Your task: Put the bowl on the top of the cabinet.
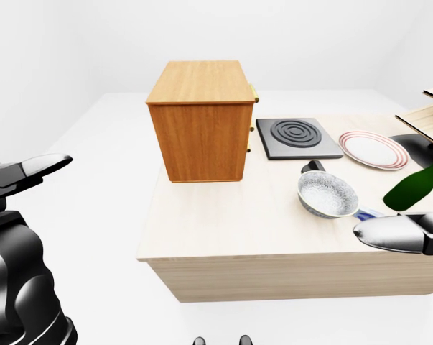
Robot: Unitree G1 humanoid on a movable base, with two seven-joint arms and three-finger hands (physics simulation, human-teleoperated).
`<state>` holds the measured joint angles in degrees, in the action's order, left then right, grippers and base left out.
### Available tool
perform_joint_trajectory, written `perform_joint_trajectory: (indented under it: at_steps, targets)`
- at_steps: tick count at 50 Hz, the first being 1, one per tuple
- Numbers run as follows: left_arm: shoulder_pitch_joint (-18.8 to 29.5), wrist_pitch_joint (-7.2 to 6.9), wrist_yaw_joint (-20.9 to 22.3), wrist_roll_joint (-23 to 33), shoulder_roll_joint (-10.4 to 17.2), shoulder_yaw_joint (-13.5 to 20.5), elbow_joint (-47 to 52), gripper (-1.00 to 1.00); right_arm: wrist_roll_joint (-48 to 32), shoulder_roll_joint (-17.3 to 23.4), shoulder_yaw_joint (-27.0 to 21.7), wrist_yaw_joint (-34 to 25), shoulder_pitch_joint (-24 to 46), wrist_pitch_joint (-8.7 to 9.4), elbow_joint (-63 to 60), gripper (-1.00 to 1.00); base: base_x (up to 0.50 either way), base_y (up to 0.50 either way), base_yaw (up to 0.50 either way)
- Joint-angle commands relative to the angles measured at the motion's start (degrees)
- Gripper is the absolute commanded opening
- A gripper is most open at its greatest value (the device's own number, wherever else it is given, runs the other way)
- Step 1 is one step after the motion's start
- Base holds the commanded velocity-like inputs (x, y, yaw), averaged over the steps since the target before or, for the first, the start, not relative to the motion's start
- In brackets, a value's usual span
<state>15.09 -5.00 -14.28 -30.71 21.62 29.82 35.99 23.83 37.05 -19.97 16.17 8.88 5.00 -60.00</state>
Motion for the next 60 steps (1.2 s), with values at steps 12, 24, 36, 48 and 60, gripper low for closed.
perform_joint_trajectory:
  at_steps: [12, 24, 36, 48, 60]
  targets:
    - [0.13, 0.00, 0.13, 0.64, -0.21, -0.40, -0.29, 1.00, -0.11, -1.62, -0.05, -1.06, 0.50, 0.00, 0.01, 1.00, 0.01, 0.07, 0.00]
    - [-0.22, 0.00, 0.87, 1.01, -0.70, -0.66, -1.09, 1.00, 0.61, -0.44, 0.15, -0.08, 0.01, 0.00, 0.01, 1.00, 0.28, 0.00, 0.00]
    - [-0.10, 0.00, 0.68, 0.62, -0.53, -0.56, -0.61, 1.00, -0.01, -0.76, 0.49, -0.40, 0.22, 0.00, 0.01, 1.00, 0.35, 0.00, 0.00]
    - [-0.12, 0.00, 0.82, 0.29, -0.55, -0.52, -0.56, 1.00, -0.21, -1.13, 0.61, -0.51, 0.41, 0.00, 0.01, 1.00, 0.31, 0.00, 0.00]
    - [-0.29, 0.00, 1.18, -0.25, -0.50, -0.46, 0.16, 1.00, -0.07, -1.34, 0.99, -0.95, -0.08, 0.00, 0.01, 1.00, 0.00, 0.00, 0.00]
